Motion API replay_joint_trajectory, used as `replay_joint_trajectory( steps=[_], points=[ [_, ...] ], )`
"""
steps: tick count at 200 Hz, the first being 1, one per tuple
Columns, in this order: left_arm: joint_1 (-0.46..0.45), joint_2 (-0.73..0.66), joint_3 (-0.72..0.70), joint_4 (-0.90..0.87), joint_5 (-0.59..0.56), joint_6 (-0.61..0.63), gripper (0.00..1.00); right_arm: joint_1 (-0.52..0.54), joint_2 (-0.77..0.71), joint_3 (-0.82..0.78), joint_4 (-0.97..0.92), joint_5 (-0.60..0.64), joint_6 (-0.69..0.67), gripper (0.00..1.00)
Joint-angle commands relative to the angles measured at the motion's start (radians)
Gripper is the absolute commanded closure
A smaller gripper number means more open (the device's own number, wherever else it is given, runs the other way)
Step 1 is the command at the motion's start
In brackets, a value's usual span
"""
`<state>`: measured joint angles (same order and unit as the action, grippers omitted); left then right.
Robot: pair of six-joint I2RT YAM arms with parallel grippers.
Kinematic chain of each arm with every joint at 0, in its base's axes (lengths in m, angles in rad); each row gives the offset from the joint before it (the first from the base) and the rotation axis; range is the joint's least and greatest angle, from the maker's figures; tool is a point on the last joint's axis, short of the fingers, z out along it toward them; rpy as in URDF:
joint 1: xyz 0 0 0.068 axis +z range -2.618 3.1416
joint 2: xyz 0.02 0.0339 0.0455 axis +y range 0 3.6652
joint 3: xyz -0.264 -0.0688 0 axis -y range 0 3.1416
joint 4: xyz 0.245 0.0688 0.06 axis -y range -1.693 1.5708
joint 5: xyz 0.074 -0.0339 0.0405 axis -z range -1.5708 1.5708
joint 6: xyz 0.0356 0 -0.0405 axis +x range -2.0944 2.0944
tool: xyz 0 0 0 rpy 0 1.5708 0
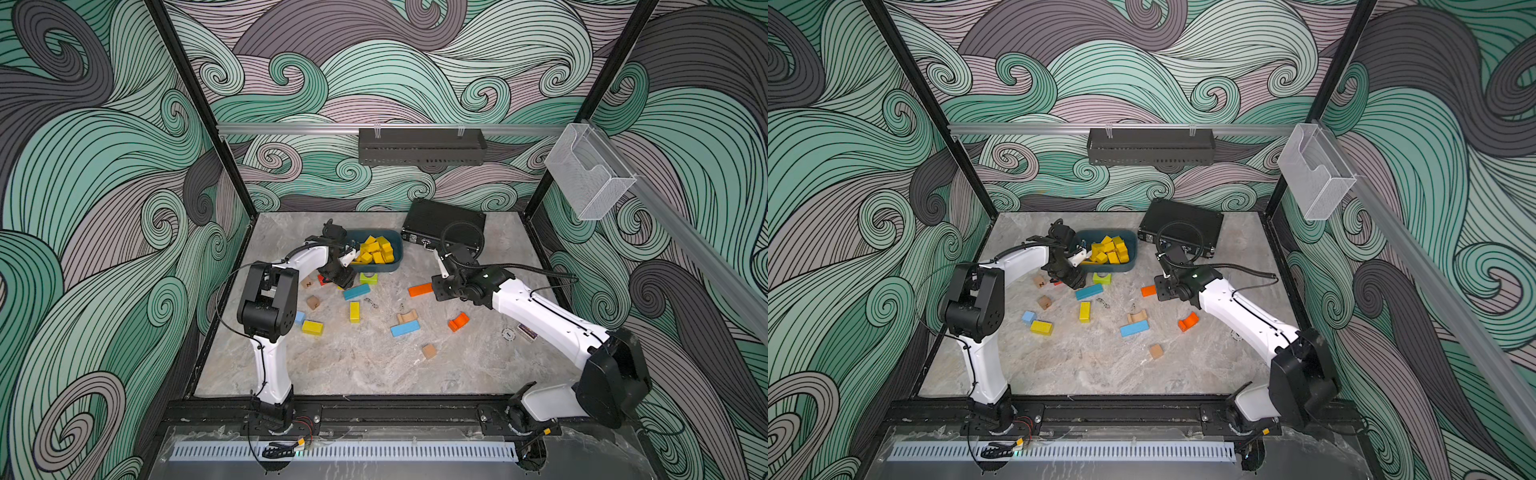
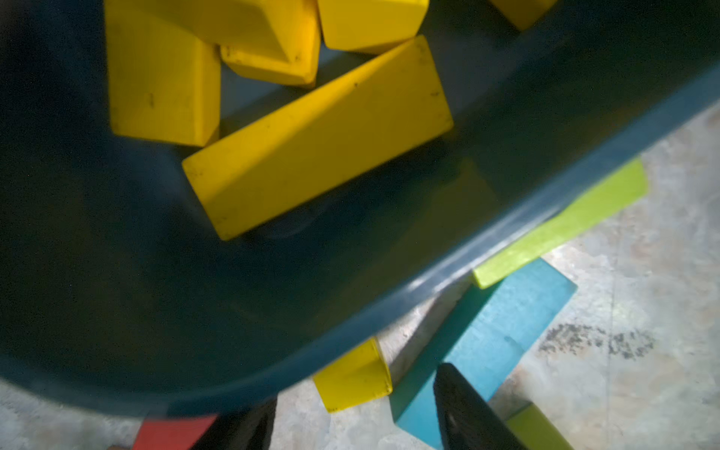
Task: Pick out the yellow building blocks
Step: Pick up the building block from the center of the board.
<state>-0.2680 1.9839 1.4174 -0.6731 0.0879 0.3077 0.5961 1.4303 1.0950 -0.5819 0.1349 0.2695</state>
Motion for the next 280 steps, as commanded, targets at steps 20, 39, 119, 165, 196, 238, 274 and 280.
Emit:
replay_joint_trajectory(
  steps=[20, 39, 119, 165, 196, 238, 274, 280],
  points=[
    [-0.009, 0.036, 0.031, 0.006, -0.011, 0.002, 0.39, 0.001, -0.025, -0.021, 0.014, 0.030, 0.017, 0.54],
    [-0.010, 0.054, 0.041, 0.005, -0.017, 0.000, 0.40, 0.001, -0.028, -0.027, 0.014, 0.032, 0.017, 0.54],
    [-0.016, 0.119, 0.075, 0.008, -0.059, -0.040, 0.55, 0.000, -0.066, -0.066, 0.014, 0.042, 0.031, 0.54],
    [-0.016, 0.086, 0.050, -0.003, -0.075, -0.050, 0.80, 0.000, -0.078, -0.068, 0.014, 0.047, 0.032, 0.54],
    [-0.016, 0.017, 0.042, -0.055, -0.071, -0.051, 0.88, 0.001, -0.080, -0.069, 0.014, 0.044, 0.034, 0.54],
    [-0.017, -0.133, 0.055, -0.194, -0.028, -0.029, 0.88, 0.000, -0.097, -0.076, 0.021, 0.038, 0.033, 0.54],
    [-0.020, -0.263, 0.114, -0.269, 0.016, -0.013, 0.89, -0.001, -0.103, -0.080, 0.030, 0.026, 0.031, 0.54],
    [-0.019, -0.276, 0.125, -0.263, 0.018, -0.017, 0.88, 0.000, -0.104, -0.081, 0.031, 0.025, 0.031, 0.54]
  ],
)
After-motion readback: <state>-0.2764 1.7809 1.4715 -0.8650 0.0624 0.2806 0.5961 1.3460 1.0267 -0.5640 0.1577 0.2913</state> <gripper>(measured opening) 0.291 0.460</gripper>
